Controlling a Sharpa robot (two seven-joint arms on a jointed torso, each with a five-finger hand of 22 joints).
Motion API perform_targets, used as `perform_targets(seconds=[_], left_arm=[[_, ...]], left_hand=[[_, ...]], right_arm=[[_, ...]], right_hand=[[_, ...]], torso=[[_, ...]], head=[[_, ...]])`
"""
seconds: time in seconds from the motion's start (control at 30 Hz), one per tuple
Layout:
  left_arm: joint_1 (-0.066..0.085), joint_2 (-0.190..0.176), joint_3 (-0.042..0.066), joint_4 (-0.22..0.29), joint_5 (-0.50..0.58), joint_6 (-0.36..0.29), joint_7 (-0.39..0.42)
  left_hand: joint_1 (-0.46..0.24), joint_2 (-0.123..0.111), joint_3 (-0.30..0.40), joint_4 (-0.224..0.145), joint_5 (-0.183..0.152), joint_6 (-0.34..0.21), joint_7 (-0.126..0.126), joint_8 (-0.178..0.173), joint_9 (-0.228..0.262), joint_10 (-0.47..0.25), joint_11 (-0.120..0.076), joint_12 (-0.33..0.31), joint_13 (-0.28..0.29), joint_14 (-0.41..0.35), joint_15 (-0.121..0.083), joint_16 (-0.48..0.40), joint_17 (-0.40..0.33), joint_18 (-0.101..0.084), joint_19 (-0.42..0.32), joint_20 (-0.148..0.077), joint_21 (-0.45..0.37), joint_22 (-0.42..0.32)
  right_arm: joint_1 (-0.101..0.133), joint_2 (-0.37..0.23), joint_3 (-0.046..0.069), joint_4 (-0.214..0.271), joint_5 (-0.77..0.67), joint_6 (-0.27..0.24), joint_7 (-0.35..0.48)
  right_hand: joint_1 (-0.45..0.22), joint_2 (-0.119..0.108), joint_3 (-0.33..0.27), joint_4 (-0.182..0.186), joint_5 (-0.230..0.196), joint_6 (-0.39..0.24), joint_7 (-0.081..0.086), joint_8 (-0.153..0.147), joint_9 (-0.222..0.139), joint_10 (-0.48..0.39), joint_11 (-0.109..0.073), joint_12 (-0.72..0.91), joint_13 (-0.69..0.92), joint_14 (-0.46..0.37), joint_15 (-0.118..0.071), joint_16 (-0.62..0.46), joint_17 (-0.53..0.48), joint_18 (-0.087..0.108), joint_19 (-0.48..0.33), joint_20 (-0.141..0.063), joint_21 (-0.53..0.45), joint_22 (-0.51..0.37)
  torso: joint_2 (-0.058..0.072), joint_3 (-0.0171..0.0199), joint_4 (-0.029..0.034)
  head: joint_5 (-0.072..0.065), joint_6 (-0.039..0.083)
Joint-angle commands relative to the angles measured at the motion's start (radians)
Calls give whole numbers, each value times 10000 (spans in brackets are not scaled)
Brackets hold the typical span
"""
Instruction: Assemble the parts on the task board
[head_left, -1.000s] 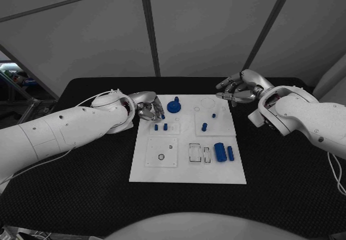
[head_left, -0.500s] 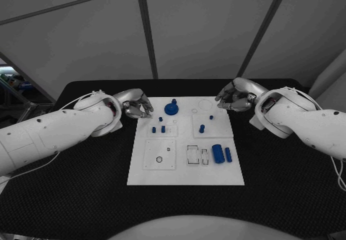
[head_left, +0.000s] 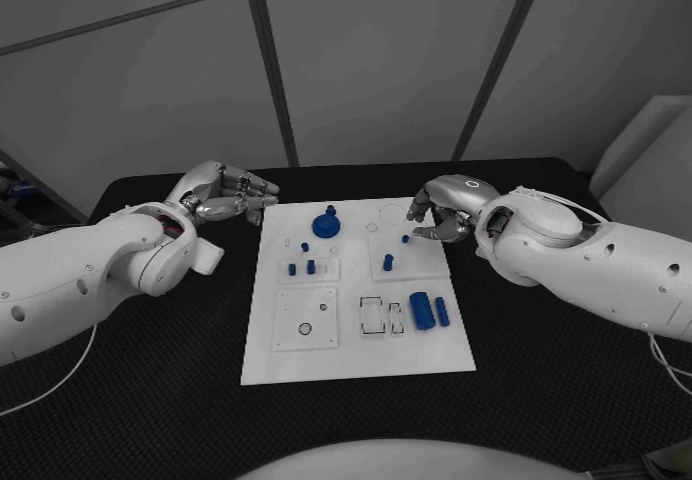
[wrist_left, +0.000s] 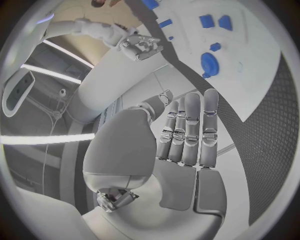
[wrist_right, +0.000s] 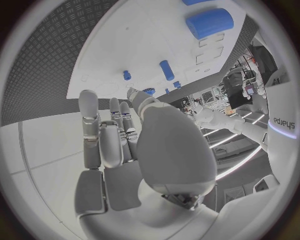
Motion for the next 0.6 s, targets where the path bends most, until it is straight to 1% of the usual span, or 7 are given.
perform_targets(seconds=[0.03, 0.07, 0.23, 0.43, 0.5, 0.6], left_arm=[[-21, -59, 10, 273, 2657, -141, 1211], [-28, -73, 10, 342, 2855, -121, 1290], [-52, -113, 10, 548, 3468, -87, 1527], [-63, -141, 9, 625, 3715, -88, 1633], [-64, -145, 9, 637, 3745, -87, 1646], [-65, -148, 9, 657, 3779, -79, 1665]], left_hand=[[-88, 30, -71, 3, -38, 67, -5, -59, -11, 46, 36, 37, 13, -105, 18, -107, -65, 14, -95, 12, -112, -65], [-82, 40, -80, -2, -37, 65, -5, -64, -12, 42, 37, 40, 13, -122, 19, -142, -87, 14, -106, 14, -145, -87], [-65, 71, -93, -12, -34, 59, 3, -75, -13, 44, 38, 53, 16, -154, 22, -205, -127, 14, -125, 18, -203, -126], [-48, 92, -102, -23, -33, 54, 9, -83, -14, 44, 40, 64, 19, -176, 24, -250, -157, 14, -137, 21, -244, -153], [-34, 102, -102, -31, -31, 51, 10, -87, -14, 41, 40, 66, 19, -184, 24, -268, -169, 15, -141, 21, -260, -163], [-34, 102, -102, -31, -31, 51, 10, -87, -14, 41, 40, 66, 19, -184, 24, -268, -169, 15, -141, 21, -260, -163]], right_arm=[[-49, 99, -15, -63, -1026, 28, -296], [-74, 136, -21, -91, -1067, 44, -306], [-167, 327, -41, -224, -1165, 134, -304], [-219, 517, -60, -394, -1197, 270, -302], [-227, 561, -72, -455, -1200, 304, -304], [-245, 628, -121, -555, -1203, 388, -315]], right_hand=[[-19, -88, 95, -7, -19, 80, 27, -55, -11, 34, 59, -109, -58, 394, 33, 73, 31, -17, 44, 18, 63, 28], [-19, -91, 110, -15, -13, 85, 30, -61, -10, 40, 63, -135, -75, 397, 36, 80, 41, -18, 45, 21, 66, 32], [-19, -91, 198, -56, 29, 123, 43, -84, -4, 89, 84, -258, -162, 401, 54, 101, 65, -25, 63, 39, 101, 75], [-11, -101, 279, -106, 91, 149, 53, -107, -2, 145, 90, -355, -233, 405, 65, 119, 86, -26, 73, 48, 128, 106], [-7, -102, 293, -116, 97, 152, 54, -111, -2, 154, 90, -368, -243, 405, 65, 121, 88, -28, 79, 49, 138, 121], [-1, -106, 321, -136, 107, 157, 58, -120, -2, 172, 94, -397, -264, 406, 67, 128, 96, -29, 81, 51, 148, 131]], torso=[[2, -8, 1], [3, -13, 4], [8, 5, 3], [4, -6, 17], [5, -6, 21], [4, 2, 11]], head=[[8, 7], [12, 7], [49, 26], [53, 18], [52, 24], [63, 25]])
